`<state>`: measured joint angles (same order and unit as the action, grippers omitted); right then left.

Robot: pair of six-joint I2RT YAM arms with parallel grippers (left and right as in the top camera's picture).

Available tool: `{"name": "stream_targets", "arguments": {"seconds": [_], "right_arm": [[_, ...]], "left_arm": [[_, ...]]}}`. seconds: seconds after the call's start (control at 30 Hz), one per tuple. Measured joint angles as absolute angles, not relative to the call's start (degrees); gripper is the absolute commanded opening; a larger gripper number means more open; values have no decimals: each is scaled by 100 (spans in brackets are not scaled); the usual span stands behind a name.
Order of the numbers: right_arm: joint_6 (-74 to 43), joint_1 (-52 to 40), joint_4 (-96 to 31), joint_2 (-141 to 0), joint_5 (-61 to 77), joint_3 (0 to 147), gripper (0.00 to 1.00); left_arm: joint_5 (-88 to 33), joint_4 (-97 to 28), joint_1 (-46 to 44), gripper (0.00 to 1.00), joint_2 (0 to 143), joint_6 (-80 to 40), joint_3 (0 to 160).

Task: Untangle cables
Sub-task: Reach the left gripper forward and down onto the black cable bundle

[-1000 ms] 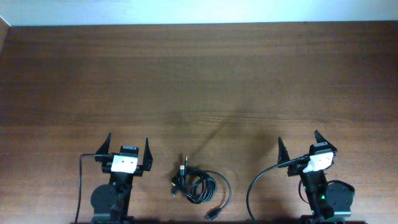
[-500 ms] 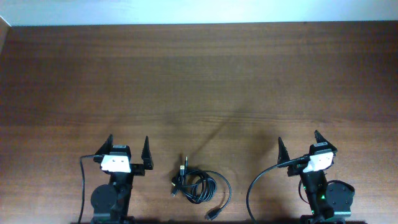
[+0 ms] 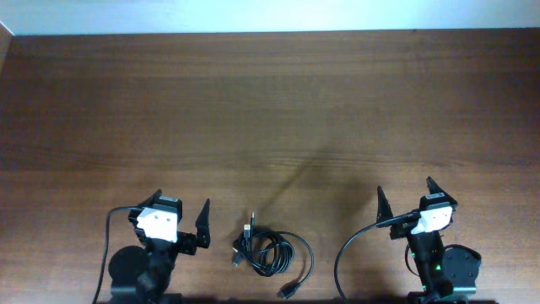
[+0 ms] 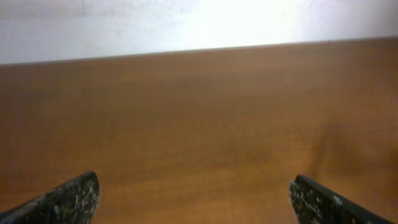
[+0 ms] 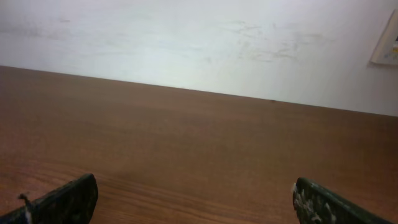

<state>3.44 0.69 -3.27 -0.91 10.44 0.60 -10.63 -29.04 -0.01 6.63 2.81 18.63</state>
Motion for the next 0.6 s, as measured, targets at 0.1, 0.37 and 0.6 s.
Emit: {"name": "stream_targets", "arguments": {"seconds": [0.1, 0.37, 0.6], "right_arm": [[346, 69, -327, -91, 1044, 60, 99], [346, 69, -327, -91, 1044, 60, 99], [342, 69, -327, -91, 1044, 60, 99]], "left_arm": [[-1079, -3393, -1, 99, 1059, 342, 2307], [-1426, -4143, -1, 99, 2322, 565, 3264], [-2099, -4777, -1, 99, 3739, 1232, 4023]]}}
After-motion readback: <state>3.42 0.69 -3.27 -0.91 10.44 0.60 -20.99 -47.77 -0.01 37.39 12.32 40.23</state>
